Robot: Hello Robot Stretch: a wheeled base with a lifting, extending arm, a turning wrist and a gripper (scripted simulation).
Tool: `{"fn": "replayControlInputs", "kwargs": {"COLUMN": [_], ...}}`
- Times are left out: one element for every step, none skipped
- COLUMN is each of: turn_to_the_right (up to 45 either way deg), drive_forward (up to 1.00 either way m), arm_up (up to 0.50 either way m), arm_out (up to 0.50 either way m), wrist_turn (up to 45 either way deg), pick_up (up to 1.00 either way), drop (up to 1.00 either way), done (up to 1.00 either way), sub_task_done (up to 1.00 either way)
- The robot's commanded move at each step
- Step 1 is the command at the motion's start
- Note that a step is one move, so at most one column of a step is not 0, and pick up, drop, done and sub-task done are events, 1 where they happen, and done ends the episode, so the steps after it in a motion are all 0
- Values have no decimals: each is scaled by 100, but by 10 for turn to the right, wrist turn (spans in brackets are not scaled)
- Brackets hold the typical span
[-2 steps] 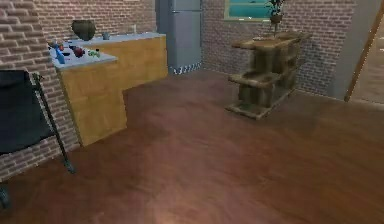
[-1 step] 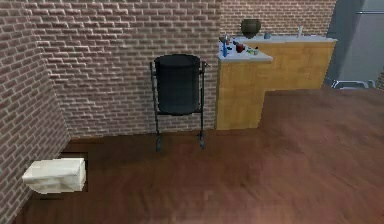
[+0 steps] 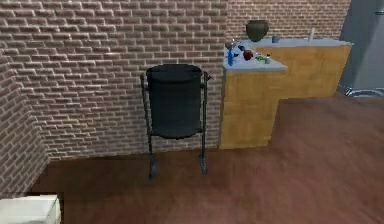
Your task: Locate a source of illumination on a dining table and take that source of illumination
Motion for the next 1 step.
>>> {"fn": "replayControlInputs", "kwargs": {"turn_to_the_right": [-450], "drive_forward": [0], "arm_up": [0], "arm_out": [0], "wrist_turn": [0], "pick_up": [0], "drop": [0], "done": [0], "sub_task_done": [0]}}
